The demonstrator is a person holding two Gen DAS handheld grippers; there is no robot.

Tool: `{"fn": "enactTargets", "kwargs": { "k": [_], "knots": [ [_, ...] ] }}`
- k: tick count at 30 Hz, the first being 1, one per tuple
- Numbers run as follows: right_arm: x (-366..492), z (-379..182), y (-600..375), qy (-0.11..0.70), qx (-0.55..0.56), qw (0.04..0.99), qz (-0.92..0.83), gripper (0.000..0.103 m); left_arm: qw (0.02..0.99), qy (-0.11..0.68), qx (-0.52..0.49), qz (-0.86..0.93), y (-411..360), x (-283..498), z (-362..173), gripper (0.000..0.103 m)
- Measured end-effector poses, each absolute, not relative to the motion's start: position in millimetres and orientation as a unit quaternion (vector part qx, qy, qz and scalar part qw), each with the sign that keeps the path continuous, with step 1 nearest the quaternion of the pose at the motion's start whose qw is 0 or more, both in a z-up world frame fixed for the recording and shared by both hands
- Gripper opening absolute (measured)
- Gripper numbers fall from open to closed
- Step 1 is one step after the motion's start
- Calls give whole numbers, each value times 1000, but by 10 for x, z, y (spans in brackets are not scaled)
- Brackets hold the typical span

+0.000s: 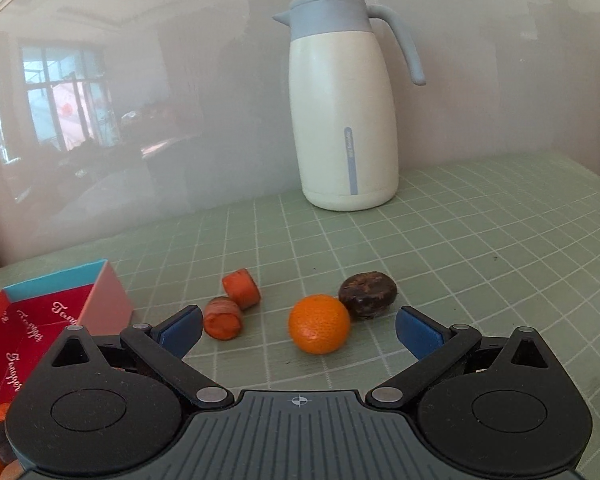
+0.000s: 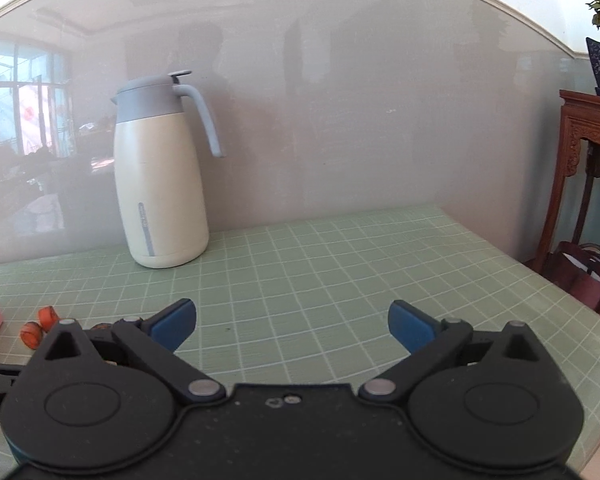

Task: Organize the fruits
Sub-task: 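Close the left gripper on the mandarin and lift it, then carry the mandarin into the red box and open the left gripper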

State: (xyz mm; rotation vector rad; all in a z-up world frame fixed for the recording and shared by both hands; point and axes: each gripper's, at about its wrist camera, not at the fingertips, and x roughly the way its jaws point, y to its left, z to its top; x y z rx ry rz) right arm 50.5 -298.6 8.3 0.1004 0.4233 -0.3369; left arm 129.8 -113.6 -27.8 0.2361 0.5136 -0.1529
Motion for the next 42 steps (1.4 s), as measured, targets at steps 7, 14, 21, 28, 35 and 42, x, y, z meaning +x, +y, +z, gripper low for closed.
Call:
{"fn": "enactTargets", "kwargs": {
  "k": [7, 14, 21, 28, 35, 42],
  "knots": [
    [461, 88, -3086, 205, 57, 961, -178, 103, 949, 277, 110, -107, -1181, 1405, -347, 87],
    [447, 92, -3131, 203, 65, 960, -179, 103, 944, 284, 118, -123, -1197, 1450, -403, 63],
    [450, 96, -3118, 204, 66, 961, -175, 103, 945, 281, 119, -114, -1179, 1497, -420, 40],
    [439, 98, -3119, 206, 70, 961, -171, 103, 946, 272, 134, -112, -1210, 1483, -451, 40],
    [447, 99, -3107, 208, 72, 961, -168, 103, 948, 274, 121, -102, -1169, 1470, -442, 39],
    [464, 97, -3069, 209, 71, 961, -164, 103, 953, 260, 119, -97, -1087, 1361, -360, 39]
  ]
}}
